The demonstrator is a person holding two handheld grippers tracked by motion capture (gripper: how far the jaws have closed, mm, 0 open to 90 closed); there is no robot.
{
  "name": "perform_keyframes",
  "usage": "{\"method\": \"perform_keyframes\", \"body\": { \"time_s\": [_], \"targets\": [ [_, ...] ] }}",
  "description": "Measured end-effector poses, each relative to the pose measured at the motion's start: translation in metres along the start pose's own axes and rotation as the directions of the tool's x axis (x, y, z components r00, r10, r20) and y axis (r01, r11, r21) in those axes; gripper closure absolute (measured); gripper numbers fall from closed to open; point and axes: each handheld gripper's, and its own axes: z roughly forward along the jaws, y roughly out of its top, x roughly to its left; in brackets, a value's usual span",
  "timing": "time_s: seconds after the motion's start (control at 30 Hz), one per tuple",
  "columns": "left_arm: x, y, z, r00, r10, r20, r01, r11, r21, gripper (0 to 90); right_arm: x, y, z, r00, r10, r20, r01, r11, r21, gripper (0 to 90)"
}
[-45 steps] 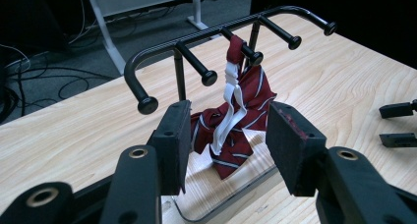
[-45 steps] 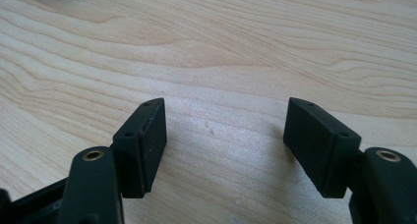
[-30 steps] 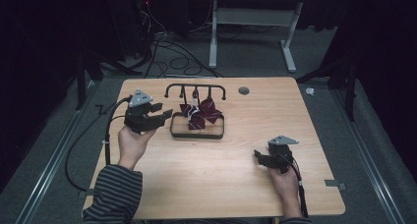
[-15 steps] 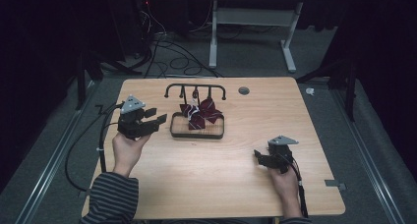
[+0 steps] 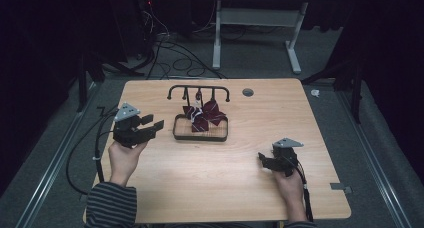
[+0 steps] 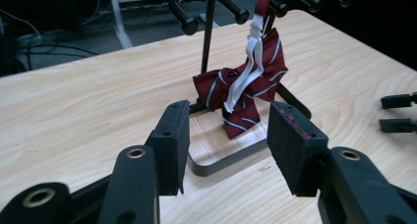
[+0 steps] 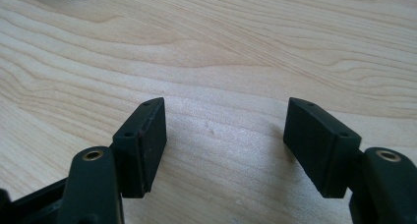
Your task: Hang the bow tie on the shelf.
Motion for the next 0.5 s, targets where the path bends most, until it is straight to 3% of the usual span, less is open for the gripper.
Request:
{"method": "perform_keyframes", "body": {
  "time_s": [0.5],
  "targets": [
    [0.0035,-0.0102,-0.0021,0.9998,-0.020,0.002,0.020,0.9998,0.006,50.8,0.0001,-0.0001,0.0000,1.0000,0.001,0.000,-0.001,1.000,0.000,34.1]
  ]
}}
